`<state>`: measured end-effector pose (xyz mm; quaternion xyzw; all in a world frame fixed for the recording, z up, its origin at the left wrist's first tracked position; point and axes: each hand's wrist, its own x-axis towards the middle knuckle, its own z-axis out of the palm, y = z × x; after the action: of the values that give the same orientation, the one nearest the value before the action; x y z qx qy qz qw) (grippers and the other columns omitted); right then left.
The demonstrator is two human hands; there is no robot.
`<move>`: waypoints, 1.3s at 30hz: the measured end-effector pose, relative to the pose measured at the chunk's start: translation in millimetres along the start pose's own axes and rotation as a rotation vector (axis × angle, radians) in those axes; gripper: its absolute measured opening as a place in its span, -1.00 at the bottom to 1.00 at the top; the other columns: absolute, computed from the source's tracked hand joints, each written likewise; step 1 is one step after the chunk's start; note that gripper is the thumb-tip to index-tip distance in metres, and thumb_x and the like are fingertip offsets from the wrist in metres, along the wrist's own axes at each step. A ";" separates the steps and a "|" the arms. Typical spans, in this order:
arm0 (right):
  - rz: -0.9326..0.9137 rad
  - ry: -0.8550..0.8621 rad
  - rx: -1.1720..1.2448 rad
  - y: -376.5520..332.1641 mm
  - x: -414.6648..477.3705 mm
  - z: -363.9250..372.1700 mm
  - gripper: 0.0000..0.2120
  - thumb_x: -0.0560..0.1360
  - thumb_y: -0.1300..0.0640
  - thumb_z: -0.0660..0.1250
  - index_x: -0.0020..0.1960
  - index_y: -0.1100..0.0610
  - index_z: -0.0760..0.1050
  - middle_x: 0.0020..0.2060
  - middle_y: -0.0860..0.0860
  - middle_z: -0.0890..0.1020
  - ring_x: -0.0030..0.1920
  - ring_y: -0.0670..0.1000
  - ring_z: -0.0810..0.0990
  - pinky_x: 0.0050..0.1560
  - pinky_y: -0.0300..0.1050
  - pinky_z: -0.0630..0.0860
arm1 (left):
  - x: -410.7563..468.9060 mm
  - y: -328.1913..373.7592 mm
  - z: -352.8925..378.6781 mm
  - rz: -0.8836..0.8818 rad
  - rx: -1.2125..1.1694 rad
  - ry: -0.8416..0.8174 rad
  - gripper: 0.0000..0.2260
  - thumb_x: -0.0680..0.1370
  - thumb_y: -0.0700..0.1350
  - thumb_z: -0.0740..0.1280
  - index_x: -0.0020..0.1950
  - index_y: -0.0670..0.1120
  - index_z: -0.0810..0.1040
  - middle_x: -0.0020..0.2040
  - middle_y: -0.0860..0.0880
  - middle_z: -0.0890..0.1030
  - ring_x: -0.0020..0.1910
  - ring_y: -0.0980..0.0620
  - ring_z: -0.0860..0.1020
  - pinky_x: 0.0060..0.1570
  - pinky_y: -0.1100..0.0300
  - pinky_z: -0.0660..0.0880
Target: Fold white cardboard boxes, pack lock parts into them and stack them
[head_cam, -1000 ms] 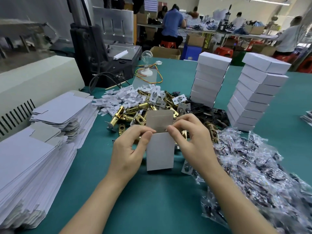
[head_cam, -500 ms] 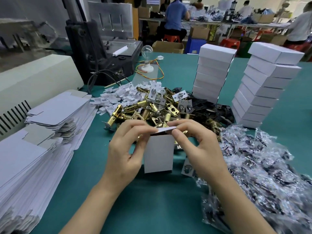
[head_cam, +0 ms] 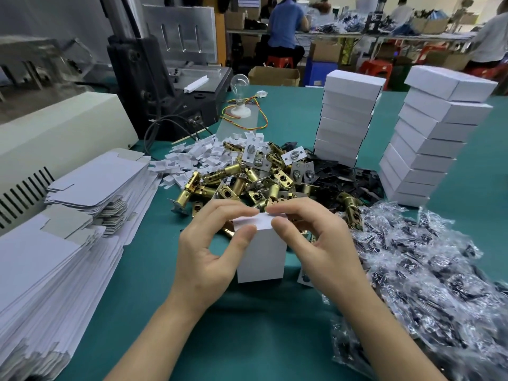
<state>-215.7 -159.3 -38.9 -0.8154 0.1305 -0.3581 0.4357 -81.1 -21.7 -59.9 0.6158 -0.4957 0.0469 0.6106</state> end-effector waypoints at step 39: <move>-0.171 0.013 -0.152 9.9 -3.6 -2.9 -0.85 0.54 0.05 0.44 0.03 0.08 0.72 0.14 -0.12 0.68 0.17 -0.07 0.65 0.10 0.00 0.61 | -3.3 -10.8 -8.7 -0.201 -0.152 -0.149 -0.66 0.52 0.07 0.47 0.31 0.23 0.66 0.13 0.15 0.74 0.09 0.08 0.72 0.07 0.31 0.61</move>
<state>-219.3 -165.0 -47.5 -0.8519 0.0903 -0.3884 0.3394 -70.8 -15.5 -67.6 0.6160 -0.4777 -0.0982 0.6187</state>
